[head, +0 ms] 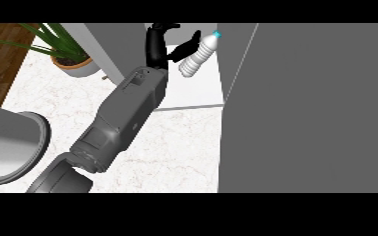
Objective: Pick up the bottled water, place it into the cabinet and close the cabinet
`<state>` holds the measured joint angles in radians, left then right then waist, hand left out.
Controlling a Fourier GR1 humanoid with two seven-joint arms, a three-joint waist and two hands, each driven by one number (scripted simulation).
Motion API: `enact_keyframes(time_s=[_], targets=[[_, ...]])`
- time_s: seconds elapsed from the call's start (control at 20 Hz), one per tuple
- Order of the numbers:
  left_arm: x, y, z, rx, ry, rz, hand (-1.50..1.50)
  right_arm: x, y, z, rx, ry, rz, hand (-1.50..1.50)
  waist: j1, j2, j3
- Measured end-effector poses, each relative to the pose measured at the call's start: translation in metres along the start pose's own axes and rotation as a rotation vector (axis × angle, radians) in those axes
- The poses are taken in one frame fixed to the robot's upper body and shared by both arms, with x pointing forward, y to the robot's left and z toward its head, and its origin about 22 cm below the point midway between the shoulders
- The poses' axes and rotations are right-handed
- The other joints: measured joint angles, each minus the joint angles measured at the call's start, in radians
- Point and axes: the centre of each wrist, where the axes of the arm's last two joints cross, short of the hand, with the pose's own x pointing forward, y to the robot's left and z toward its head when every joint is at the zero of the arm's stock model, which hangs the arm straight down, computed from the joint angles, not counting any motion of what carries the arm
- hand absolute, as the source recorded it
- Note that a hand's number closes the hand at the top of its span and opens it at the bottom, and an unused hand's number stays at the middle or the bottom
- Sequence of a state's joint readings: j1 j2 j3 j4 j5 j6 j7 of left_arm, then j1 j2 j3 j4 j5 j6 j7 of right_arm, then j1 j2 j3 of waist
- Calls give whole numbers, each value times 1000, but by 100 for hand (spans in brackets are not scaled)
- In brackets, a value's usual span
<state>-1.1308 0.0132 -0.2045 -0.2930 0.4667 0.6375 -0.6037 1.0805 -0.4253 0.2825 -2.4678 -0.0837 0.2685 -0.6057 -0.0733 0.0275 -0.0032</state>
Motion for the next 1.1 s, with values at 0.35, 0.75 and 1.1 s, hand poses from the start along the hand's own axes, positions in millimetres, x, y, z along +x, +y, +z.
enact_keyframes(time_s=[0.35,0.75,1.1], targets=[[2,-4,6,-97,-47,204,150,0,2,-5,10,11,-12,-150,13,-11,1],[-2,-10,31,-217,-18,351,150,1,8,-10,-1,20,-29,-150,33,-27,1],[-8,-13,82,-384,54,555,-150,2,15,-8,-25,27,-46,-150,55,-37,1]])
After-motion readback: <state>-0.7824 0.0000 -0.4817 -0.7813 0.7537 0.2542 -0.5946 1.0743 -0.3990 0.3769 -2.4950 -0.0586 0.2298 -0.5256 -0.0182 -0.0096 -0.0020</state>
